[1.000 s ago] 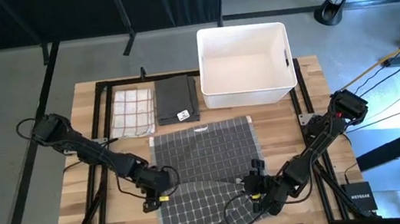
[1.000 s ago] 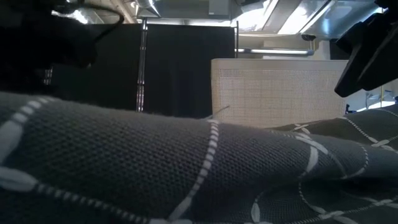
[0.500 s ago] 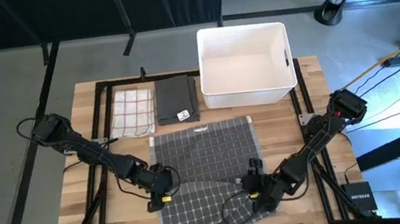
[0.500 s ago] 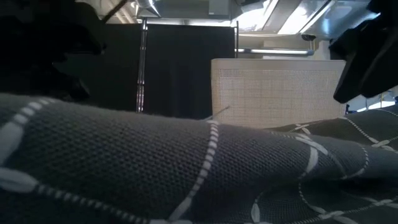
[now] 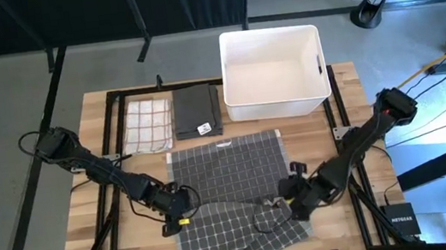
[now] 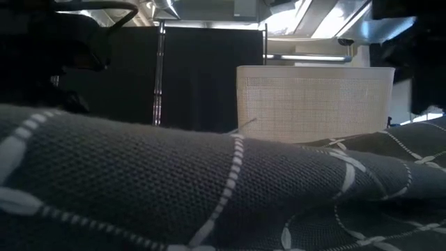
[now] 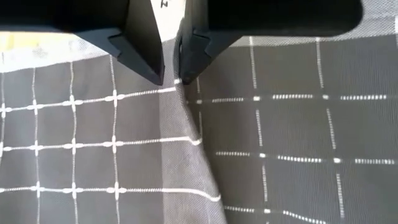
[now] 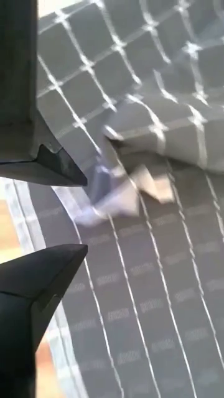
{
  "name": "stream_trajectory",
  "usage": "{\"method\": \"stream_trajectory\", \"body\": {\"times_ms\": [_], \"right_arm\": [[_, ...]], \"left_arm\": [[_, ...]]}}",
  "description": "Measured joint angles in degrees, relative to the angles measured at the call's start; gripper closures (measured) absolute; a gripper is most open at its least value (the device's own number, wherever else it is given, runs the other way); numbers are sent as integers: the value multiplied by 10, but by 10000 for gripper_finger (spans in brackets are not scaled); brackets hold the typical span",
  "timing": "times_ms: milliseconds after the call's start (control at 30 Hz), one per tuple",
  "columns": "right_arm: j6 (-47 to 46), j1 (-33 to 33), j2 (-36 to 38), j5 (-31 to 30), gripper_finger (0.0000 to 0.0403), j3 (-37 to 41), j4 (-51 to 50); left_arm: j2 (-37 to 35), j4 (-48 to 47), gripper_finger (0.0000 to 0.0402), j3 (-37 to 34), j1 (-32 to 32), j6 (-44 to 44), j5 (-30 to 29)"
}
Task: Fold towel
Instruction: Fold the grey patterned towel
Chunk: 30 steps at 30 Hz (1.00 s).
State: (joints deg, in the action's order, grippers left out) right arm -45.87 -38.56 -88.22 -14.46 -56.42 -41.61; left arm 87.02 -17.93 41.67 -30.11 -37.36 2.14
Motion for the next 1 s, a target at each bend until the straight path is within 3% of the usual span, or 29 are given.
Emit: {"method": "stream_trajectory", "body": {"times_ms": [167, 433, 533, 667, 833, 1000], "right_arm": [[13, -32, -31, -36, 240, 43, 48], [48, -26, -65, -108, 251, 70, 140], [54, -23, -66, -119, 295, 71, 130], [38, -23, -52, -121, 386, 57, 95], [-49, -44, -30, -159, 395, 33, 16], [-202, -102, -28, -179, 395, 33, -43]], "left_arm": [[0, 5, 329, 0, 0, -2, -10], [0, 5, 260, 0, 1, -12, -11], [0, 4, 248, 0, 1, -12, -11], [0, 1, 248, 0, 1, -7, -11], [-14, -19, 265, 0, 1, -21, -13], [-24, -51, 281, 0, -16, -63, -15]]}}
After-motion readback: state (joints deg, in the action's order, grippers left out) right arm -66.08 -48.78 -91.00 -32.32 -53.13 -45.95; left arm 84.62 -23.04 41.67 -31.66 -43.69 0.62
